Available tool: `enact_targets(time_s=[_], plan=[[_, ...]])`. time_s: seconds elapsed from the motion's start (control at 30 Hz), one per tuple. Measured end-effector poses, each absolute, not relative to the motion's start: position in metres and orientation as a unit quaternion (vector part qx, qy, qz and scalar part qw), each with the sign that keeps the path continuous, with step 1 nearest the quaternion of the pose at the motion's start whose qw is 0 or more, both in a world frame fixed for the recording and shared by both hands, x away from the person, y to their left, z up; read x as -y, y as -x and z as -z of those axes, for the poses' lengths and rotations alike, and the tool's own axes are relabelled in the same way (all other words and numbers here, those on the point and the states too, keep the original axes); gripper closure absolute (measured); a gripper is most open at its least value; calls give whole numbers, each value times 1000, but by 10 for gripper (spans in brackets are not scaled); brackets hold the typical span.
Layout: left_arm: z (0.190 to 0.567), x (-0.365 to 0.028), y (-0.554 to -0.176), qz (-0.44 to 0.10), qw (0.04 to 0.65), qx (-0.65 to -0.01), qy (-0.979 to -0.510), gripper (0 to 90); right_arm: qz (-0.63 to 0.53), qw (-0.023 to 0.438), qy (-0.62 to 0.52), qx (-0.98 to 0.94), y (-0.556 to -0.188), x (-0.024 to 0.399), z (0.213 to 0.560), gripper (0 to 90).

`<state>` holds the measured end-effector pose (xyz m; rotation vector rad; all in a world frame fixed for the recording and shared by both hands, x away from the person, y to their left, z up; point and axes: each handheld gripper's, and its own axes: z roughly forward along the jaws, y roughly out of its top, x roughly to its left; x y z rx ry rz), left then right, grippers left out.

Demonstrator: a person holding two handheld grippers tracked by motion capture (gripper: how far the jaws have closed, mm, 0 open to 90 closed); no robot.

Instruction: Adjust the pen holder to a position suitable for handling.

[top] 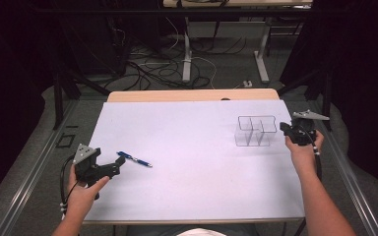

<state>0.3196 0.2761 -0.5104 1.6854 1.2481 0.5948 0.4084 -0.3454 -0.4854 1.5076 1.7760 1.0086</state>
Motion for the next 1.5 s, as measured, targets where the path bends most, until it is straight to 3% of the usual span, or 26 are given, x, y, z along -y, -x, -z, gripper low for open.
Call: enact_targets(time_s=[0.6, 1.5], plan=[[512, -277, -318, -242, 456, -512, -687, 9, -383, 267, -558, -686, -440, 354, 504, 900], [513, -278, -318, -242, 453, -520, -683, 15, -387, 246, -538, -707, -451, 344, 515, 900]])
